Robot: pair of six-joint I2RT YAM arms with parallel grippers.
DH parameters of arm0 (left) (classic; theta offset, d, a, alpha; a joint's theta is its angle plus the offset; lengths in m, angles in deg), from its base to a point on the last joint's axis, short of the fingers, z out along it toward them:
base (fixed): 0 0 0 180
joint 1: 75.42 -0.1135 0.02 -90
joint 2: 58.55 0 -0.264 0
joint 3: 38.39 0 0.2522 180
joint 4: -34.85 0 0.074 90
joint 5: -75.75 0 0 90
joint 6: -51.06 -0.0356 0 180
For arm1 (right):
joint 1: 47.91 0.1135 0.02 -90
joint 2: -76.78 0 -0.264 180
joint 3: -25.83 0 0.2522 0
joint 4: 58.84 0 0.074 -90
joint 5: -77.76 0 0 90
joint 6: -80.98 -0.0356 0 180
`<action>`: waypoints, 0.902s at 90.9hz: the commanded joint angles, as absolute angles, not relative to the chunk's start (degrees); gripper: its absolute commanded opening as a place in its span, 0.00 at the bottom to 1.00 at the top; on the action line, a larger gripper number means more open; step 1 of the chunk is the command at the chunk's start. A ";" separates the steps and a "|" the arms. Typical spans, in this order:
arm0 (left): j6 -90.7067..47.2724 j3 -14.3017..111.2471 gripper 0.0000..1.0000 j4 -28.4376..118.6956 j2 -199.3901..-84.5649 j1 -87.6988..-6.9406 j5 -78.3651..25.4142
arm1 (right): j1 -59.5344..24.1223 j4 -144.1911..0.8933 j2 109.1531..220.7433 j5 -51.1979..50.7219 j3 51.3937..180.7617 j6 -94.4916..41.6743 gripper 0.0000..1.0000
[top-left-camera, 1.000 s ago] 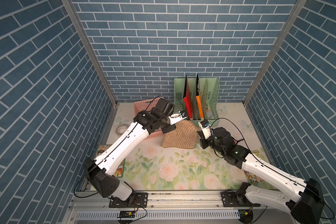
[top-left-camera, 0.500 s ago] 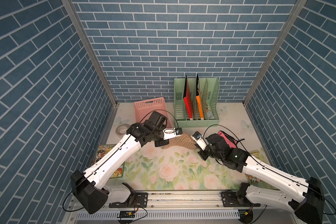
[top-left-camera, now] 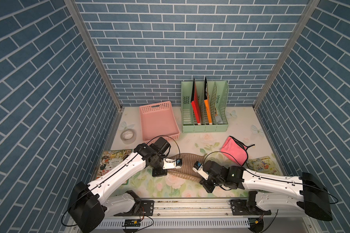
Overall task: Fold the square dishcloth
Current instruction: Flatten out the cleaning item at the center of the board.
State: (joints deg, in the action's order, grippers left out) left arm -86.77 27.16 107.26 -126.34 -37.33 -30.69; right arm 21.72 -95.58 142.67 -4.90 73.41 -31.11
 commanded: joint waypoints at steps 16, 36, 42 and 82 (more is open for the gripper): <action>-84.44 23.17 0.50 109.79 -127.70 -34.12 -38.82 | 25.18 -95.60 139.54 -0.91 69.24 -42.33 0.00; -85.03 27.25 0.67 109.09 -129.47 -35.20 -37.30 | 25.27 -98.61 141.44 0.55 69.29 -41.27 0.00; -84.23 27.56 0.65 105.44 -130.89 -35.67 -34.26 | 25.22 -98.87 142.70 1.60 69.27 -40.54 0.00; -74.29 28.16 0.50 75.75 -148.96 -35.79 -14.23 | 25.22 -99.81 145.49 0.84 71.91 -40.22 0.00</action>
State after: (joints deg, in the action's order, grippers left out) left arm -74.90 28.34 81.67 -147.95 -35.54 -20.60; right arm 24.95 -97.94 146.21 1.11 70.31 -40.14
